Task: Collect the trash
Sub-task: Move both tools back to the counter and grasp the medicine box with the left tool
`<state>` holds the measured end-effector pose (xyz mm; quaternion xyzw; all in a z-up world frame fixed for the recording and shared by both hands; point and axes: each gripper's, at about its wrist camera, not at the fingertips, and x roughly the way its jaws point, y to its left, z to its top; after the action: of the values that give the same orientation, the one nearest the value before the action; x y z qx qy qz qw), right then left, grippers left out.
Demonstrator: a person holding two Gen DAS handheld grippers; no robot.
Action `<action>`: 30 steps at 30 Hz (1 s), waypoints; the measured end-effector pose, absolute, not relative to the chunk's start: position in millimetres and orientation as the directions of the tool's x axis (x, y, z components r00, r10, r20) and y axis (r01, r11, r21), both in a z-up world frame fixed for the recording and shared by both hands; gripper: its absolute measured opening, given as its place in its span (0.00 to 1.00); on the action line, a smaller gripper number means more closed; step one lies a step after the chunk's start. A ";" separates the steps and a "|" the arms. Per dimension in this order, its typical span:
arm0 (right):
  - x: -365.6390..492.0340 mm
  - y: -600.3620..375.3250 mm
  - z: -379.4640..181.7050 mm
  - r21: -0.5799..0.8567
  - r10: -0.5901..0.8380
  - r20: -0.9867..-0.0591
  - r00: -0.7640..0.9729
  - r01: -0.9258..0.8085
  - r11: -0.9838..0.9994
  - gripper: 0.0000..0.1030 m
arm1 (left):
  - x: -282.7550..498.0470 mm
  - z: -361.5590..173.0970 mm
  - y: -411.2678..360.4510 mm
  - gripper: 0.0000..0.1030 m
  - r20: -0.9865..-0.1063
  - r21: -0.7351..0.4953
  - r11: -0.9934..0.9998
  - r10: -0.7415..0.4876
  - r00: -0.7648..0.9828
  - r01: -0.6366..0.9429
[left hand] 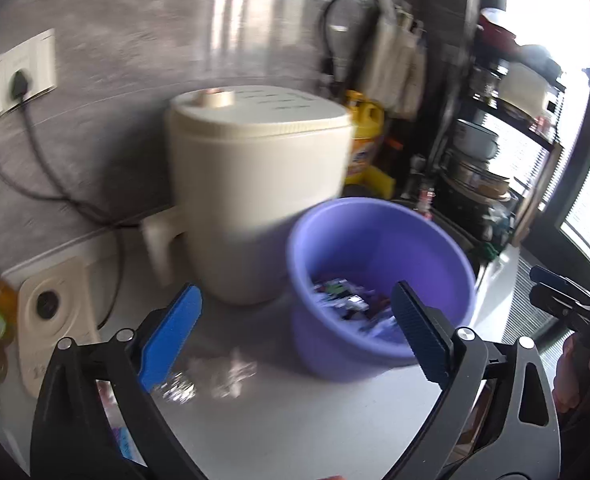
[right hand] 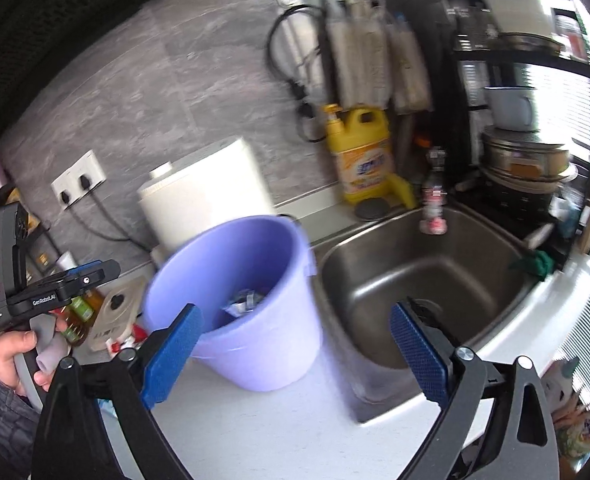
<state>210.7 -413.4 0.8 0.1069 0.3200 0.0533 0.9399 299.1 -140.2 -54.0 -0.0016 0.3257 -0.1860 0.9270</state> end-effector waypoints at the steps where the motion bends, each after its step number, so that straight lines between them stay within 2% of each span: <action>1: 213.8 -405.7 -0.7 0.237 0.187 -0.593 0.783 -0.052 0.970 0.92 | 296.3 -55.8 -130.7 0.94 -0.606 -0.124 0.939 -0.327 0.725 0.320; 14: 226.4 -305.7 -13.9 0.226 0.385 -0.620 0.684 -0.314 0.922 0.92 | 257.8 -79.9 -34.5 0.94 -0.646 -0.147 0.985 -0.165 0.745 0.091; 22: 230.6 -247.6 -28.5 0.203 0.468 -0.659 0.589 -0.460 0.864 0.75 | 226.1 -93.9 8.9 0.94 -0.654 -0.182 0.983 -0.105 0.749 -0.022; 27: 231.9 -218.2 -40.9 0.179 0.491 -0.693 0.528 -0.534 0.826 0.69 | 210.0 -107.1 29.0 0.94 -0.664 -0.218 0.972 -0.082 0.744 -0.087; 30: 234.4 -202.9 -48.7 0.161 0.496 -0.709 0.500 -0.570 0.805 0.68 | 205.2 -118.5 33.6 0.94 -0.677 -0.227 0.967 -0.070 0.732 -0.118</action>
<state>234.4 -202.9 -48.7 -0.0469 0.3933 0.3084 0.8649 205.2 33.6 -118.5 -0.1285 0.3656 0.0132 0.9218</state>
